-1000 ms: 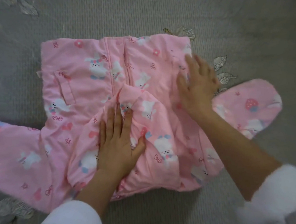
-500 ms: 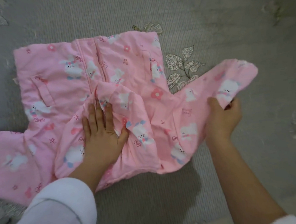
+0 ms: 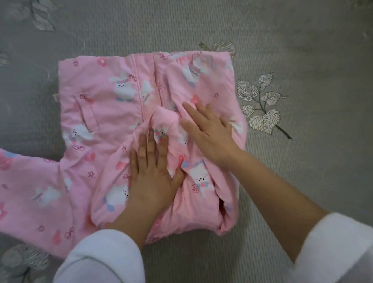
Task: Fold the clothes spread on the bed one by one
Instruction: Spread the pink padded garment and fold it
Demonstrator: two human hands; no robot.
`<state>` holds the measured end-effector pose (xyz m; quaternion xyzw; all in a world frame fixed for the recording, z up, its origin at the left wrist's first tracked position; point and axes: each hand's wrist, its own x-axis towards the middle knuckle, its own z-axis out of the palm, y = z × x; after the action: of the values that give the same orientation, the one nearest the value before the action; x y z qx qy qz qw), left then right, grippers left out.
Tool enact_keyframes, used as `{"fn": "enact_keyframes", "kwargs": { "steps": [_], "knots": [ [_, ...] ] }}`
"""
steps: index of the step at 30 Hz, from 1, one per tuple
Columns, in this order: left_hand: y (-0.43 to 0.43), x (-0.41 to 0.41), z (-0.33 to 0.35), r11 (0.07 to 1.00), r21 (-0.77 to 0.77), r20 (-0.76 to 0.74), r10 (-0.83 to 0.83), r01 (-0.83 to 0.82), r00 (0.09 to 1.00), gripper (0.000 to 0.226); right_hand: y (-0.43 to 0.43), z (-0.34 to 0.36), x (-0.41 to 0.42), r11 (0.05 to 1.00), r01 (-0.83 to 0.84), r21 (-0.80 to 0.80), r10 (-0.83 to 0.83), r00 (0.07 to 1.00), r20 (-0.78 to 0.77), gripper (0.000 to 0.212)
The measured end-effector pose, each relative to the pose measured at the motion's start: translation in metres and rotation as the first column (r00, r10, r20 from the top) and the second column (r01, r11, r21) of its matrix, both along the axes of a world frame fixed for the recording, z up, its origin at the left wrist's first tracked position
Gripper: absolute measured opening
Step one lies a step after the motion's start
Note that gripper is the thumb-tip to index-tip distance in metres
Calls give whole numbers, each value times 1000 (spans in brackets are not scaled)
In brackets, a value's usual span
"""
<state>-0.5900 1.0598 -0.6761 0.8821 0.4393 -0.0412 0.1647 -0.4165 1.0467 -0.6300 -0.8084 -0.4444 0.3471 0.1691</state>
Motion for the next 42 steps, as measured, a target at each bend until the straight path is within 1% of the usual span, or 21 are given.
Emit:
{"fn": "enact_keyframes", "kwargs": {
  "steps": [4, 7, 9, 10, 12, 14, 15, 17, 19, 20, 22, 24, 26, 28, 30, 31, 34, 36, 38, 40, 42],
  "knots": [
    [4, -4, 9, 994, -112, 22, -13, 15, 1000, 81, -1, -2, -15, 994, -107, 6, 107, 994, 29, 61],
    [16, -17, 32, 925, -368, 259, 3, 96, 966, 82, -5, -4, -32, 985, -140, 97, 114, 967, 230, 62],
    [24, -34, 50, 874, -478, 420, 139, 89, 897, 60, -9, -7, -45, 958, -262, 114, 200, 901, 385, 62],
    [25, -47, 57, 878, -477, 451, 220, 26, 865, 48, -10, -10, -50, 946, -316, 74, 258, 870, 420, 60],
    [23, -73, 64, 921, -330, 461, 349, -208, 816, 38, -8, -17, -57, 938, -345, -25, 322, 845, 427, 58],
    [20, -99, 64, 847, -152, 427, 521, -509, 739, 39, -3, -23, -57, 943, -326, -74, 326, 848, 417, 57],
    [20, -113, 61, 730, -125, 391, 658, -671, 643, 44, 0, -24, -57, 940, -327, -94, 335, 844, 418, 56],
    [25, -141, 52, 370, -230, 282, 911, -900, 302, 59, 4, -26, -57, 927, -345, -148, 374, 826, 422, 56],
    [33, -163, 45, -24, -475, 204, 969, -880, -137, 64, 7, -25, -56, 910, -359, -209, 415, 806, 422, 57],
    [37, -171, 44, -160, -591, 168, 934, -790, -315, 61, 8, -24, -56, 902, -361, -235, 430, 799, 420, 57],
    [47, -183, 43, -240, -719, 138, 871, -653, -472, 51, 10, -23, -55, 890, -362, -277, 451, 793, 410, 58],
    [56, -190, 47, -196, -779, 169, 849, -595, -501, 42, 12, -21, -55, 878, -363, -311, 467, 792, 394, 59],
    [62, -191, 55, -87, -794, 248, 858, -602, -451, 34, 14, -20, -55, 872, -360, -331, 473, 795, 380, 60],
    [64, -184, 67, 85, -721, 408, 854, -687, -322, 19, 15, -19, -55, 870, -356, -340, 473, 796, 377, 60],
    [65, -169, 78, 279, -556, 564, 819, -783, -108, 12, 16, -19, -55, 869, -356, -344, 474, 798, 372, 60],
    [64, -160, 82, 398, -456, 638, 770, -796, 20, 19, 15, -19, -55, 869, -356, -344, 473, 800, 368, 60],
    [66, -127, 84, 722, -210, 732, 563, -659, 384, 46, 14, -20, -54, 871, -363, -331, 473, 801, 366, 60],
    [67, -96, 83, 869, -145, 718, 422, -474, 553, 53, 13, -20, -54, 876, -363, -318, 466, 806, 365, 59],
    [66, -65, 76, 951, -123, 615, 298, -284, 730, 52, 13, -18, -54, 883, -360, -301, 454, 816, 357, 59],
    [62, -44, 60, 973, -171, 386, 209, -153, 898, 52, 11, -15, -53, 906, -356, -230, 416, 852, 319, 64],
    [58, -36, 41, 976, -213, 198, 97, -54, 975, 54, 4, -10, -47, 955, -296, -18, 293, 937, 191, 75]
  ]
}}
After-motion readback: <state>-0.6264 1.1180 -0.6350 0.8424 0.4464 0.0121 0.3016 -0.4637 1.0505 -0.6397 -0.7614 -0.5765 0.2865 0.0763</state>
